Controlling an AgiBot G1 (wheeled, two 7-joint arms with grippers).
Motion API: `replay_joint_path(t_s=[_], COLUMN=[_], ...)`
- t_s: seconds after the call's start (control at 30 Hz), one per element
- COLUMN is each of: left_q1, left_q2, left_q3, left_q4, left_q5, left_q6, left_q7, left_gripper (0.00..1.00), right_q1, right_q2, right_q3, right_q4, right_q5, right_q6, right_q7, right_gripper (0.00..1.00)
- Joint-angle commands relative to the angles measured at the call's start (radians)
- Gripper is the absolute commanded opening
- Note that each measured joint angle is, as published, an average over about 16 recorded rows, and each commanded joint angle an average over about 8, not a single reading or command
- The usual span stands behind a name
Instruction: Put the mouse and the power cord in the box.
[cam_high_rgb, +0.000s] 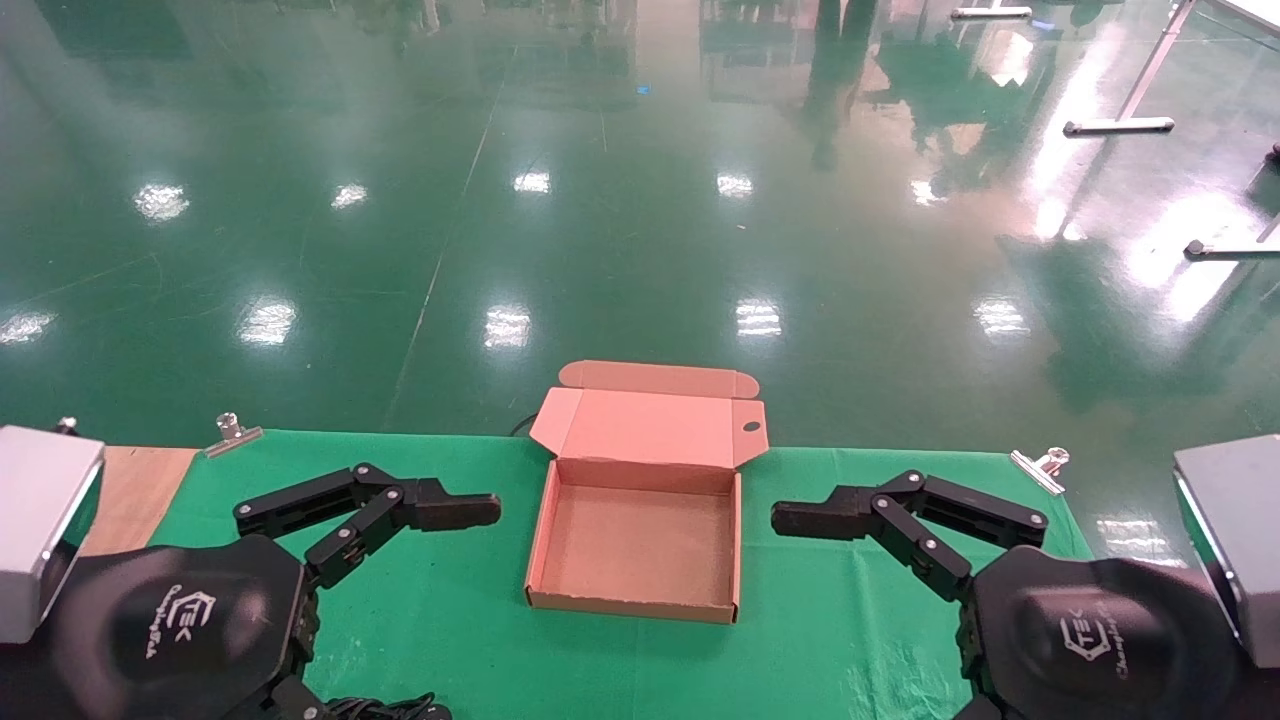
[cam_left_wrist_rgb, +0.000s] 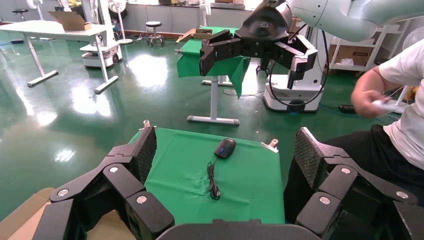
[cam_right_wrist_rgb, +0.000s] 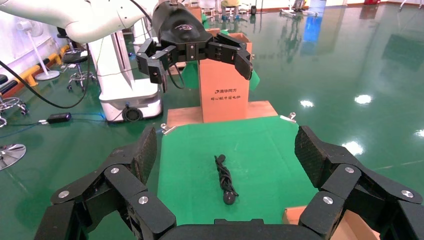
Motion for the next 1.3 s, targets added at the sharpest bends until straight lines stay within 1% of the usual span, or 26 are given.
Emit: replay_joint_path(t_s=[0.03, 1.3], left_q1=[0.0, 0.0], left_q2=[0.0, 0.0], left_q3=[0.0, 0.0], left_q4=[0.0, 0.0], left_q5=[0.0, 0.0], left_q6=[0.0, 0.0], left_q7=[0.0, 0.0], left_gripper=[1.0, 1.0], right_q1=[0.0, 0.0], right_q2=[0.0, 0.0], right_q3=[0.0, 0.0], right_q4=[0.0, 0.0], right_q5=[0.0, 0.0], right_q6=[0.0, 0.0], right_q7=[0.0, 0.0], right_gripper=[1.0, 1.0])
